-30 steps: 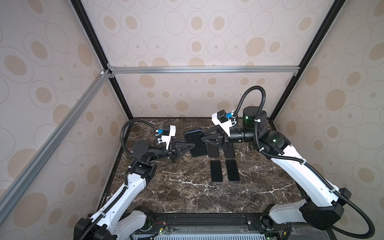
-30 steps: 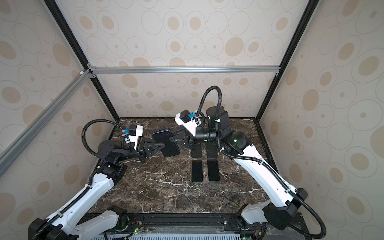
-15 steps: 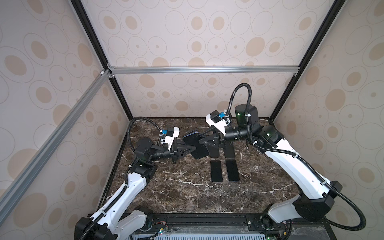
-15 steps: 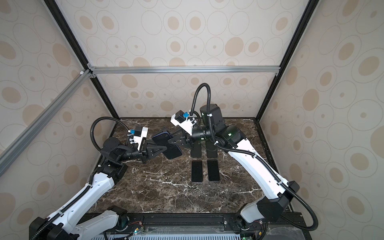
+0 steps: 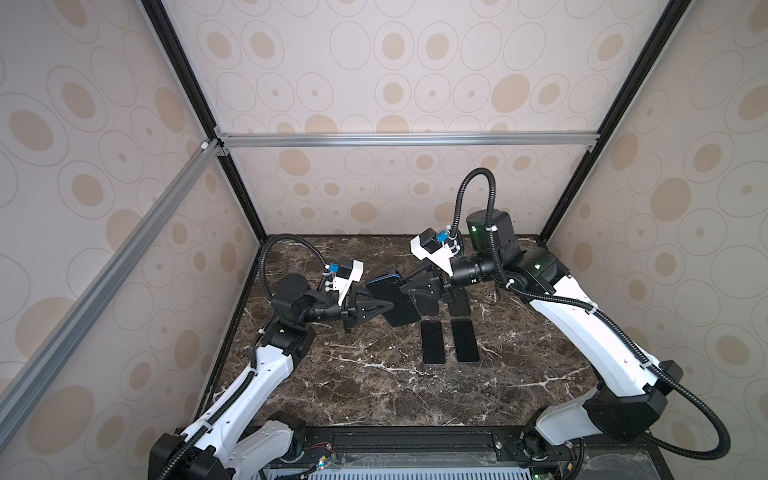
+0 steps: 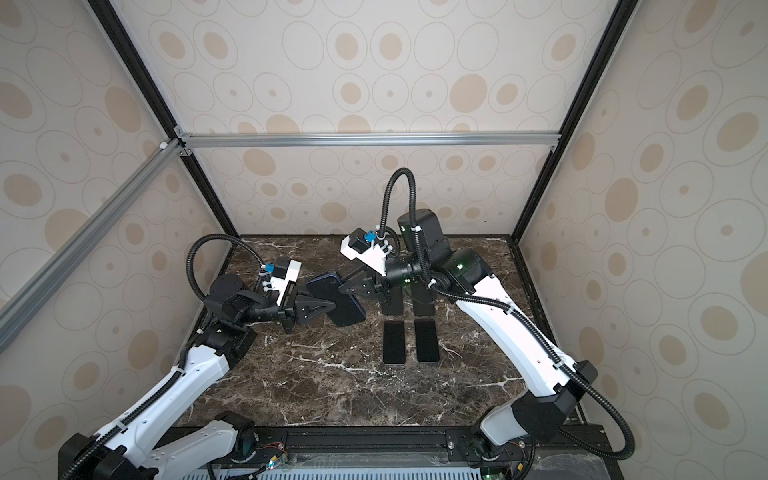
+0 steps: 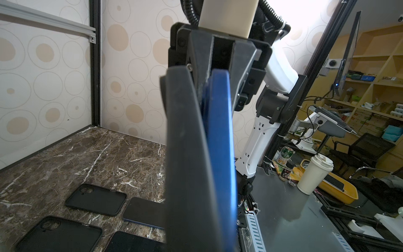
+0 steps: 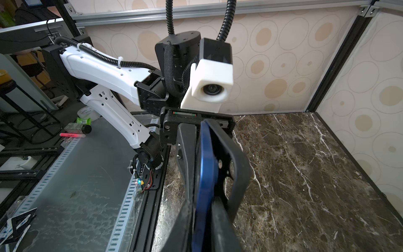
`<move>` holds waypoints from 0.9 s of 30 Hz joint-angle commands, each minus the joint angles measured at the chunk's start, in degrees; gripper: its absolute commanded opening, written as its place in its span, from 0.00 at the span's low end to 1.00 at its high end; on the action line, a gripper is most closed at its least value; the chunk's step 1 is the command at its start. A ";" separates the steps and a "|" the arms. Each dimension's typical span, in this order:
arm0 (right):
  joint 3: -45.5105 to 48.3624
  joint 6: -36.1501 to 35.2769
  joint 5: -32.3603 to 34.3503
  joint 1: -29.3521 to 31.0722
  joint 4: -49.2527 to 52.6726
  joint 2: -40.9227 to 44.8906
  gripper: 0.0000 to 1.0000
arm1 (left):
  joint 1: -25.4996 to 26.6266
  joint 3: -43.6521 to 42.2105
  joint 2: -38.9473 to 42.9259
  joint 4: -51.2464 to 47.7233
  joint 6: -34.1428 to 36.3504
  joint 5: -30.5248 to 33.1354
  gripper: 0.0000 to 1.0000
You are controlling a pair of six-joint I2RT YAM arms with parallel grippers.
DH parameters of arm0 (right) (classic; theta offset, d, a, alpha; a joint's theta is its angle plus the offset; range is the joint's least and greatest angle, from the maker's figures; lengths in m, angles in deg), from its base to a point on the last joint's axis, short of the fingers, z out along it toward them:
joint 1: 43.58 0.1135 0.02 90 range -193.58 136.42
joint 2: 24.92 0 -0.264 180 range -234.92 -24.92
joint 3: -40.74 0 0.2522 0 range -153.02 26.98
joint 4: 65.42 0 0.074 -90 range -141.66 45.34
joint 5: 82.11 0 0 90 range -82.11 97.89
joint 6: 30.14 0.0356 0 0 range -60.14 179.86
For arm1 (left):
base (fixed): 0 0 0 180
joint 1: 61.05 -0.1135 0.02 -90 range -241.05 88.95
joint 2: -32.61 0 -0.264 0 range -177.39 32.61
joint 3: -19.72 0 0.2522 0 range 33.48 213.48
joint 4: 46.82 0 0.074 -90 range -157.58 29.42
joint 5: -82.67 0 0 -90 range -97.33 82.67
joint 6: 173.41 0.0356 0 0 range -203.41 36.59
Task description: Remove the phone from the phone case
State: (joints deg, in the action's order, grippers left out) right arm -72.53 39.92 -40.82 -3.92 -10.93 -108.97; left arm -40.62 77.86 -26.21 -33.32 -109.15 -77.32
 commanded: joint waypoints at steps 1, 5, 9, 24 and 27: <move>5.09 2.27 -7.28 4.90 9.08 -2.72 0.13 | 0.73 6.77 0.02 6.51 -0.46 10.99 0.00; 5.90 4.53 -6.82 4.81 8.01 -2.60 0.08 | 0.72 6.73 0.03 5.67 0.15 11.47 0.00; 6.33 6.62 -5.63 4.57 7.70 -2.53 0.00 | 0.72 6.77 0.12 4.64 0.95 12.16 0.00; 20.04 31.15 -9.35 -1.50 -18.12 -1.68 0.00 | 0.31 0.07 -1.11 7.61 -1.36 14.55 0.25; 20.31 31.37 -9.64 -1.52 -18.60 -1.97 0.00 | 0.10 -0.67 -1.63 8.88 -2.25 13.93 0.26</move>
State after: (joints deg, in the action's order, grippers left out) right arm -53.90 67.39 -44.64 -7.00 -33.03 -109.91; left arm -40.42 74.61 -28.38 -36.88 -110.57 -67.05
